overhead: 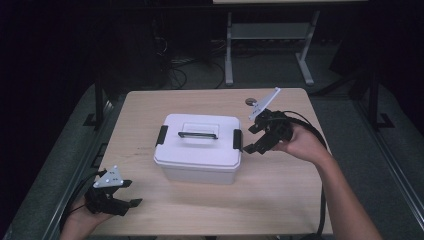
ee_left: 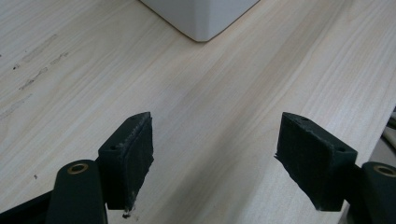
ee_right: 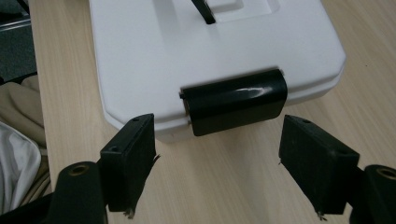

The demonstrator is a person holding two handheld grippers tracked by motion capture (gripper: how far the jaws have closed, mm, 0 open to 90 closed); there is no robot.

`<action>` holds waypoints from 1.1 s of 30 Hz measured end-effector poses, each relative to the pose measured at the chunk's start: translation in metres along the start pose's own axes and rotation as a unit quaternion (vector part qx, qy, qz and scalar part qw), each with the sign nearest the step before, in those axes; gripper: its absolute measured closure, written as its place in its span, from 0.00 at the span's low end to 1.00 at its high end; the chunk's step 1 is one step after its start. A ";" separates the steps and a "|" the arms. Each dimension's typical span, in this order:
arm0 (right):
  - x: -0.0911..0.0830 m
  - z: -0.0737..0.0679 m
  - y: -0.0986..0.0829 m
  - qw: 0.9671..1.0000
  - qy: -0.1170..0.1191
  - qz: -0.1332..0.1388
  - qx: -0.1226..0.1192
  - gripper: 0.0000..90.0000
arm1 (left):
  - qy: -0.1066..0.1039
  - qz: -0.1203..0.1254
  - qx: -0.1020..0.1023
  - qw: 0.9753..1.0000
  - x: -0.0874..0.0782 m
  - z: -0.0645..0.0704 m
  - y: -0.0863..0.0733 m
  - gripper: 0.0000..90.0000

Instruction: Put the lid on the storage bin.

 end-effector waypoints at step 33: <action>0.006 0.004 -0.053 0.999 0.002 0.005 0.040 0.29 | -0.003 -0.001 -0.001 1.000 0.001 0.000 -0.001 0.30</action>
Point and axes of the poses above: each handheld gripper's, and its own axes: x roughly forward along the jaws, y roughly out of its top, z roughly to its right, the point moved 7 cm from there along x, roughly forward along the jaws, and after that the axes turned 7 degrees about y, right-handed, at the moved point
